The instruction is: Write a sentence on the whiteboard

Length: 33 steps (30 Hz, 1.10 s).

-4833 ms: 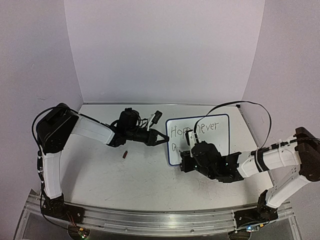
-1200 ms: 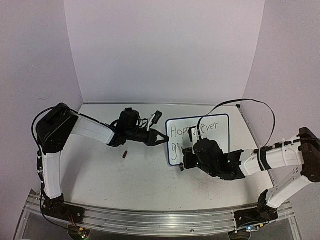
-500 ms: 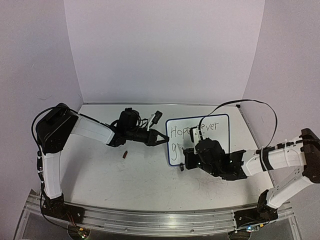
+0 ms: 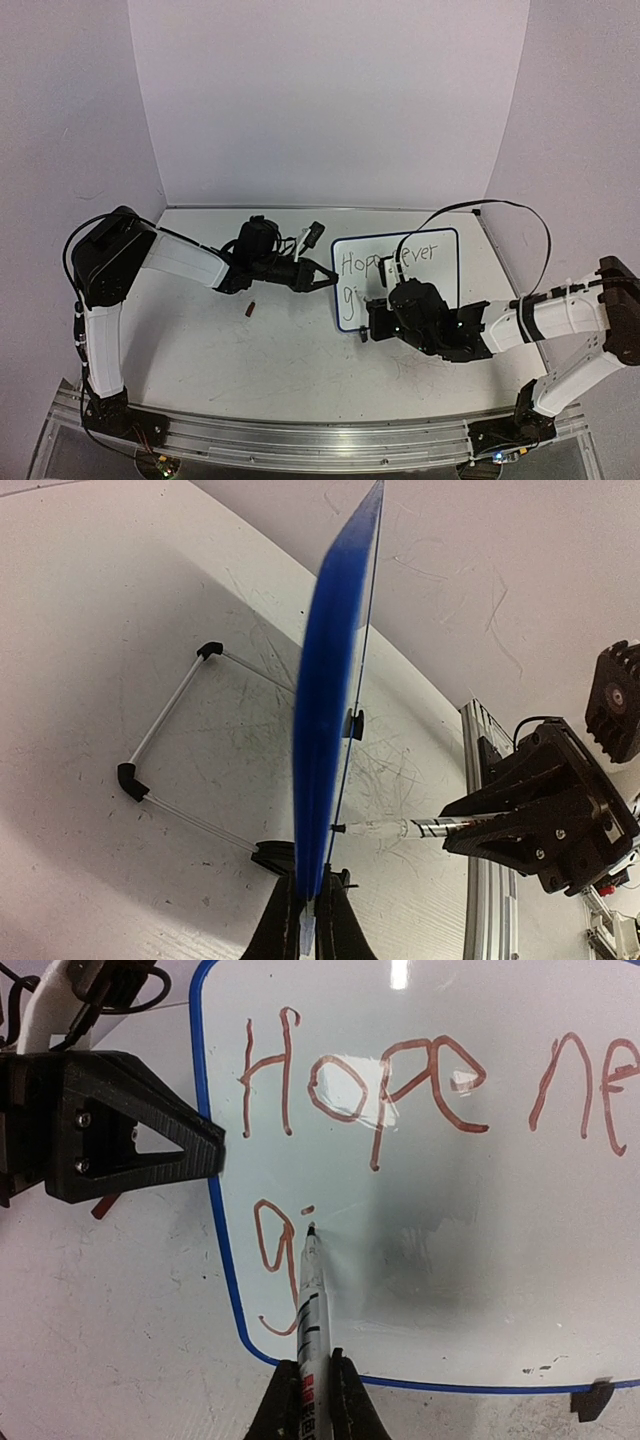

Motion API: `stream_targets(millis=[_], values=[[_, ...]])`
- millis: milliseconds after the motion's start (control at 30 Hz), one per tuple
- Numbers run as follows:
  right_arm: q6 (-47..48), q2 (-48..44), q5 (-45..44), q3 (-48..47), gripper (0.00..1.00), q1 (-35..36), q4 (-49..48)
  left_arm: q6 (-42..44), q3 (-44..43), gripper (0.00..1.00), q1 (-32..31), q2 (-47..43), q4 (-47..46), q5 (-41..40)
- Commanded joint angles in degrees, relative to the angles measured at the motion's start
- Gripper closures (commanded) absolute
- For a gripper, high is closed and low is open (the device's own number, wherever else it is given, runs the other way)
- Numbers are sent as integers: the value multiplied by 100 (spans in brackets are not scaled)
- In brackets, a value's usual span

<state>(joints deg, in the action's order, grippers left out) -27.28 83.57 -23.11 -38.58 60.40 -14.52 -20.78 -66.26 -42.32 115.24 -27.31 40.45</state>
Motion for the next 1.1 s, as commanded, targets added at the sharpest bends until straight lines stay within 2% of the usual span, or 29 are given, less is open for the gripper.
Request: stream_targets(millis=[0,400,667,1067], values=[[-148,-7,-102,119,100,-12,57,65,-55,100,48,-265,203,-1],[-324,-18,-40,288,100,80,81,56,-54,100,48,-264,206,-2],[-175,-455,42,239,100,63,-114,59,-27,100,48,-289,209,-18],[-155,-140,36,183,100,-52,-258,85,-16,100,48,-318,230,-18]])
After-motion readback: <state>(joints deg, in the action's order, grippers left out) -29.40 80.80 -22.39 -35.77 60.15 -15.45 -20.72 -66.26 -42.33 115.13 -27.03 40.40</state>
